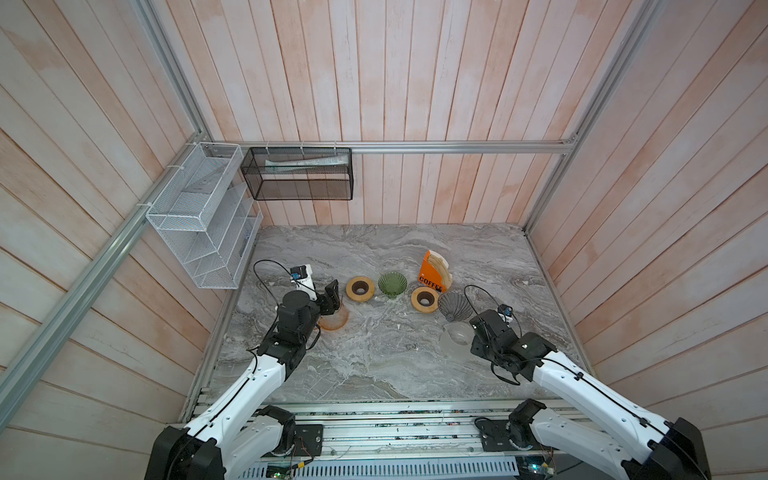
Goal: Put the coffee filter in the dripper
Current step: 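Lower the right gripper over the handle of the white frosted jug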
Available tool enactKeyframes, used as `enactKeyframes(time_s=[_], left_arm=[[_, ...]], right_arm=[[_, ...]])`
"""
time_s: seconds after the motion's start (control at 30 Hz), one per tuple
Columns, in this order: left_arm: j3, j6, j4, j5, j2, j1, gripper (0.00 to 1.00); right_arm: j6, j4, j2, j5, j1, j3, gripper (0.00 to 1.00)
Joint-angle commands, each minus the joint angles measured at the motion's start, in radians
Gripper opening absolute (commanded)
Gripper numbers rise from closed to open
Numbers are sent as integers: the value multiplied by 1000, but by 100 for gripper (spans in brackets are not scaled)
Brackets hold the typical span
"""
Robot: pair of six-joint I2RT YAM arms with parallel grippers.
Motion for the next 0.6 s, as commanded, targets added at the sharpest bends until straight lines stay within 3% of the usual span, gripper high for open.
enactKeyframes(time_s=[0.0, 0.57], left_arm=[[-11, -10, 8, 13, -14, -3, 76], [-16, -7, 11, 8, -9, -3, 76]], right_arm=[[3, 6, 16, -24, -1, -16, 47], [-7, 32, 51, -82, 13, -40, 46]])
